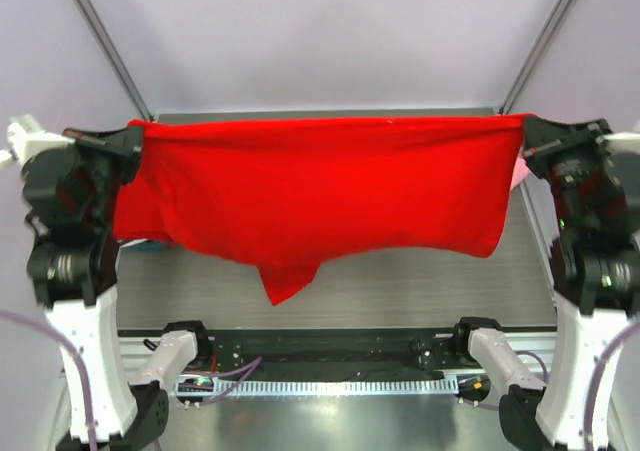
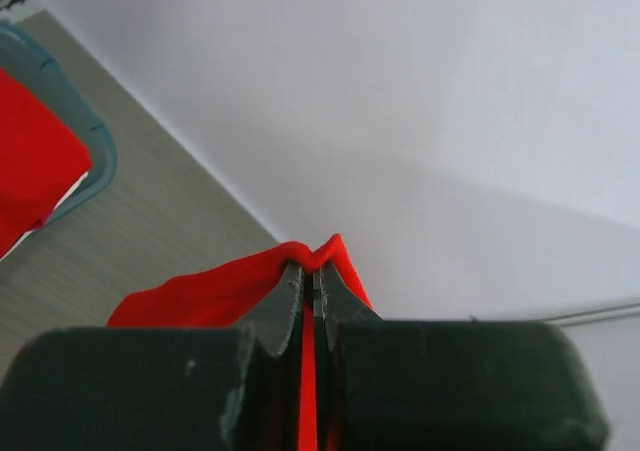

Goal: Fold and stack the t-shirts
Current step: Fold the tshirt

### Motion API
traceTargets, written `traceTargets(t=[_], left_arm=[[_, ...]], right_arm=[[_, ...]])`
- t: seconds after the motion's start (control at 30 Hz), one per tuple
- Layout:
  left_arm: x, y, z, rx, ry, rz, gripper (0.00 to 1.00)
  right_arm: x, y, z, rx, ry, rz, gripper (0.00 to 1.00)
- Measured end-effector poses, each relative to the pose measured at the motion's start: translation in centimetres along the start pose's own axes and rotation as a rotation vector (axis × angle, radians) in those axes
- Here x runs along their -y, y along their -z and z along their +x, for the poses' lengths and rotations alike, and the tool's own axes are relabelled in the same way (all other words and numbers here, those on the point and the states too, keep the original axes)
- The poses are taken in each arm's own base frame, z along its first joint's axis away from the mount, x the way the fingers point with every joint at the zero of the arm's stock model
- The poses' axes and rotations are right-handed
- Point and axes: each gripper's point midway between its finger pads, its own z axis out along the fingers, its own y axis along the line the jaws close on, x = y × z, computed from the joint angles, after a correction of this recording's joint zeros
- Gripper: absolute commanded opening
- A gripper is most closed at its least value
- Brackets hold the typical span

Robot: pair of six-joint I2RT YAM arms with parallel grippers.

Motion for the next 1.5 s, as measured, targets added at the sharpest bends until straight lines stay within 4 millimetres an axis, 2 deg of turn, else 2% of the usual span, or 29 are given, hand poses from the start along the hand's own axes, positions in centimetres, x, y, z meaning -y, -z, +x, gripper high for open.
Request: traceTargets(t=[0.07,0.23,0.3,0.37,0.43,0.5,0.57,0.63,0.73,0.8,0.83,0.9,0.97,1.03,1.1,1.17,1.2,1.27,1.33,1.43,1.5], left_arm=[[-1.4,-3.1,1.8,-0.055,-0.006,-0.057,0.00],[-5.4,-11.0,6.7,-0.208,-0.007,-0.203,0.01],[-6.3,-13.5,8.1,-0.252,-0.004,-0.243,0.00],[-5.5,-15.6,8.1,-0.270,-0.002,-0.247,0.00],[-2.8,-17.4,6.5,-0.240,0.004,-0.192,0.01],[0.4,-18.1,4.2,-0.187,0.014,-0.113,0.00],[3.5,-18.1,1.5,-0.132,0.032,-0.021,0.01],[5.6,-17.9,-0.7,-0.087,0.051,0.053,0.00],[6.6,-18.6,-2.2,-0.060,0.057,0.111,0.01],[5.8,-19.8,-1.6,-0.083,0.056,0.121,0.01],[4.7,-20.6,-0.8,-0.106,0.058,0.112,0.00],[1.1,-22.4,2.1,-0.175,0.067,0.065,0.00],[-3.9,-23.8,5.9,-0.254,0.075,-0.013,0.00],[-9.6,-24.0,10.3,-0.347,0.091,-0.123,0.00],[-15.4,-22.7,14.6,-0.423,0.108,-0.228,0.00],[-20.6,-19.6,18.4,-0.495,0.125,-0.341,0.00],[-22.3,-18.0,19.5,-0.514,0.130,-0.372,0.00],[-24.4,-14.9,21.1,-0.540,0.133,-0.408,0.00],[-25.2,-12.6,21.6,-0.536,0.125,-0.398,0.00],[-25.9,-10.7,22.1,-0.517,0.104,-0.364,0.00],[-27.3,-9.3,23.2,-0.526,0.098,-0.371,0.00]], right_arm=[[1.3,-2.6,2.1,-0.068,-0.007,0.045,0.01],[5.5,-10.2,8.8,-0.277,-0.025,0.187,0.01],[6.8,-12.8,11.3,-0.354,-0.033,0.227,0.01],[6.8,-14.7,12.3,-0.407,-0.040,0.241,0.01],[5.2,-16.7,11.6,-0.406,-0.049,0.202,0.01],[3.0,-18.1,9.9,-0.375,-0.061,0.142,0.01],[0.3,-18.6,7.5,-0.327,-0.079,0.065,0.01],[-2.2,-18.6,5.2,-0.283,-0.095,-0.014,0.01],[-3.9,-18.8,3.9,-0.256,-0.107,-0.084,0.01],[-3.4,-19.4,4.9,-0.281,-0.113,-0.095,0.01],[-2.8,-19.7,5.8,-0.301,-0.116,-0.091,0.01],[-0.1,-20.6,9.1,-0.372,-0.129,-0.050,0.01],[3.7,-21.1,13.6,-0.461,-0.147,0.017,0.01],[8.5,-20.7,18.7,-0.560,-0.168,0.109,0.01],[13.0,-19.2,23.5,-0.659,-0.195,0.203,0.01],[17.7,-16.5,27.8,-0.752,-0.221,0.310,0.01],[19.4,-15.2,29.3,-0.781,-0.228,0.348,0.01],[21.6,-12.5,31.1,-0.822,-0.236,0.405,0.01],[22.7,-10.3,31.7,-0.832,-0.232,0.421,0.01],[23.0,-8.1,32.0,-0.823,-0.211,0.402,0.01],[23.4,-6.9,32.3,-0.817,-0.197,0.387,0.01]])
